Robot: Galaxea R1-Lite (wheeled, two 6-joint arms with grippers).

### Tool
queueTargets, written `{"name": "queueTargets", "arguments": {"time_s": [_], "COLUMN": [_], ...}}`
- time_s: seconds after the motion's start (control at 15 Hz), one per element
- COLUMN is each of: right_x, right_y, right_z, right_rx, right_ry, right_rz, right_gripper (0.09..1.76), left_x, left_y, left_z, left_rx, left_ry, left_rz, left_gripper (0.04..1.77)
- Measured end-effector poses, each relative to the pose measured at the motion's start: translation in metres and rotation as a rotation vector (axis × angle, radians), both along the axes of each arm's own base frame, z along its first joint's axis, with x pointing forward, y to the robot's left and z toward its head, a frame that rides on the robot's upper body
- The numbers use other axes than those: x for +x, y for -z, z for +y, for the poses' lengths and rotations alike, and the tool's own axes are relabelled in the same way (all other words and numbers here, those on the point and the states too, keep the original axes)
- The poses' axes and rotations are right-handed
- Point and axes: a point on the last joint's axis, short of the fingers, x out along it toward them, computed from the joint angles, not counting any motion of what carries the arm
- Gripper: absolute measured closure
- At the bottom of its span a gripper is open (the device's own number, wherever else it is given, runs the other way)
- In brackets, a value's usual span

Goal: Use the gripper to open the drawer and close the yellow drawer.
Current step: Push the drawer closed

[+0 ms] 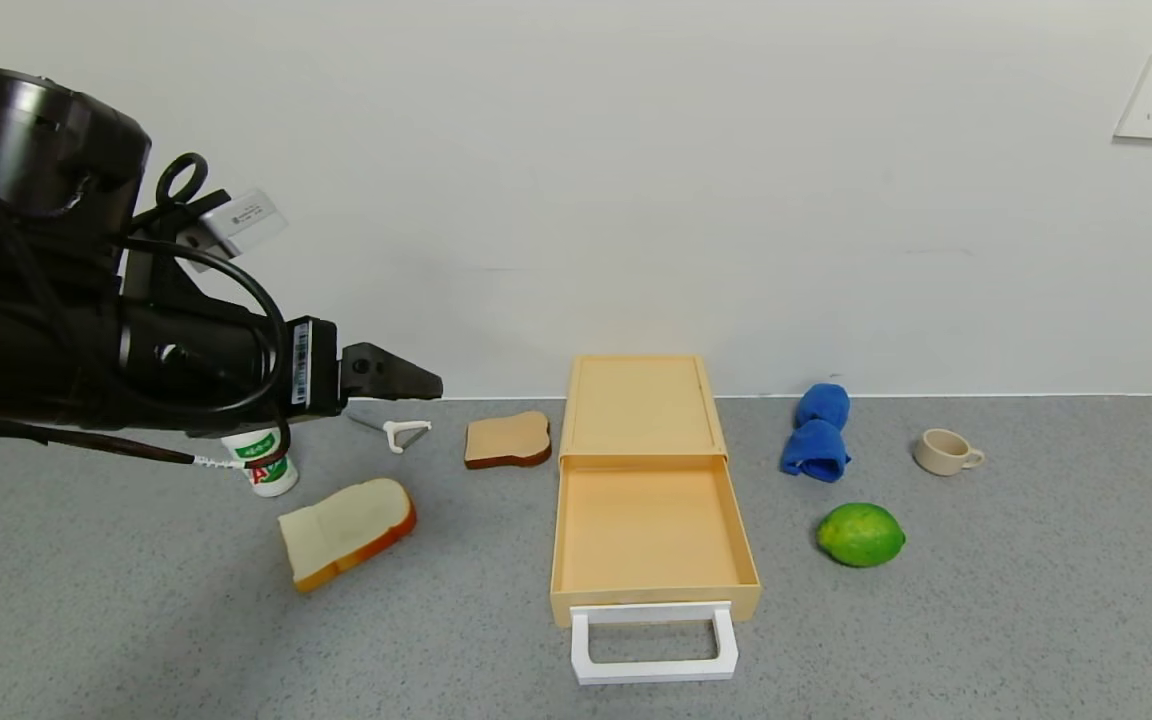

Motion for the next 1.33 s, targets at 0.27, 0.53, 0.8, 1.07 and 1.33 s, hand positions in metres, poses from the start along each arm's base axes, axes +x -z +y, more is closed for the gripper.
{"name": "queueTargets", "arguments": {"time_s": [0.27, 0.53, 0.8, 1.07, 1.33], "right_x": [0.000, 0.000, 0.000, 0.000, 0.000], "right_y": [0.000, 0.000, 0.000, 0.000, 0.000], "right_z": [0.000, 0.000, 0.000, 0.000, 0.000], "right_rx": [0.000, 0.000, 0.000, 0.000, 0.000], "right_ry": [0.001, 0.001, 0.001, 0.001, 0.000], "right_rz": [0.000, 0.000, 0.000, 0.000, 0.000], "right_gripper": [0.14, 0.14, 0.14, 0.14, 0.14], "left_x": [0.006, 0.011, 0.022, 0.028, 0.028], "left_y": [0.004, 0.005, 0.008, 0.024, 0.046], "left_z": [-0.020, -0.043, -0.072, -0.102, -0.135], "left_rx": [0.009, 0.039, 0.043, 0.086, 0.146], "left_ry": [-0.095, -0.153, -0.224, -0.257, -0.237], "left_rz": [0.037, 0.168, 0.256, 0.305, 0.380], "left_gripper": [0.09, 0.09, 0.09, 0.09, 0.09]}}
